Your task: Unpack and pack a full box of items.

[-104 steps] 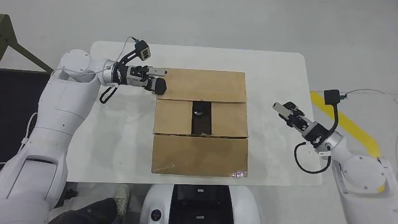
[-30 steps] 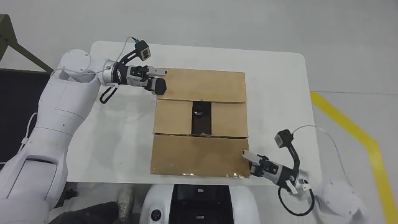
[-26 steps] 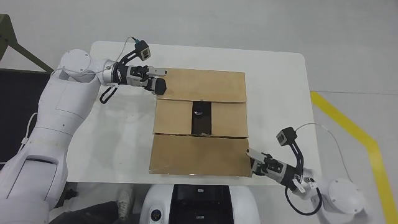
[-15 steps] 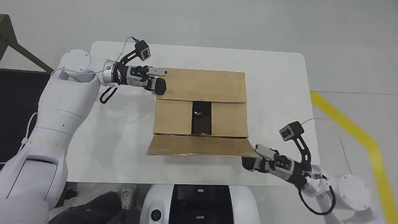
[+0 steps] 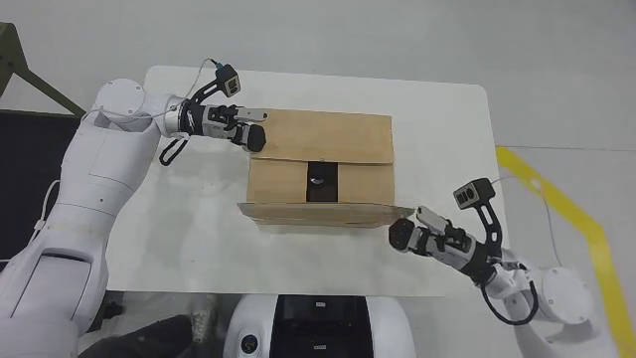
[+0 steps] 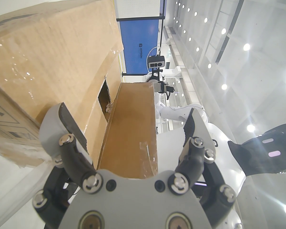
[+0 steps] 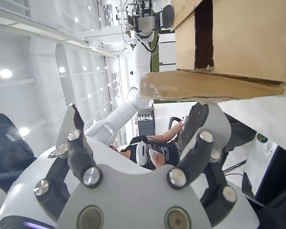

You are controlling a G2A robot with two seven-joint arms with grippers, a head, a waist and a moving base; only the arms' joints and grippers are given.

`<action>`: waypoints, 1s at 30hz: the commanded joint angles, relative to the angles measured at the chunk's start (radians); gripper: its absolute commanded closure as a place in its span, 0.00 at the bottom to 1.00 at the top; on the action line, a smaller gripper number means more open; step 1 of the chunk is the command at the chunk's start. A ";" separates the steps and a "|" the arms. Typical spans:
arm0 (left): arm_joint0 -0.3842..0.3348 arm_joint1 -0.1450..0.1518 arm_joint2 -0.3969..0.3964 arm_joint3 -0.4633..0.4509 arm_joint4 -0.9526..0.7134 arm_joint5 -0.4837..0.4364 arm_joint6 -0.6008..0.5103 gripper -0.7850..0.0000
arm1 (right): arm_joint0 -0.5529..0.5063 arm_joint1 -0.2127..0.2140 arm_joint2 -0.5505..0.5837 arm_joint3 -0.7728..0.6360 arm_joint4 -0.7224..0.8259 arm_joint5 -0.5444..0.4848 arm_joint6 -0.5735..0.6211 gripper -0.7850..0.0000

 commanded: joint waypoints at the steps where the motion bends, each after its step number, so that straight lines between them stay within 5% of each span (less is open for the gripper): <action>1: 0.000 0.000 0.000 0.000 0.000 0.000 0.000 0.00 | 0.017 0.000 -0.010 0.003 -0.005 0.000 -0.003 0.00; 30: 0.000 0.000 0.000 0.000 0.000 0.000 0.000 0.00 | 0.336 -0.017 -0.162 0.251 -0.067 0.012 -0.147 0.00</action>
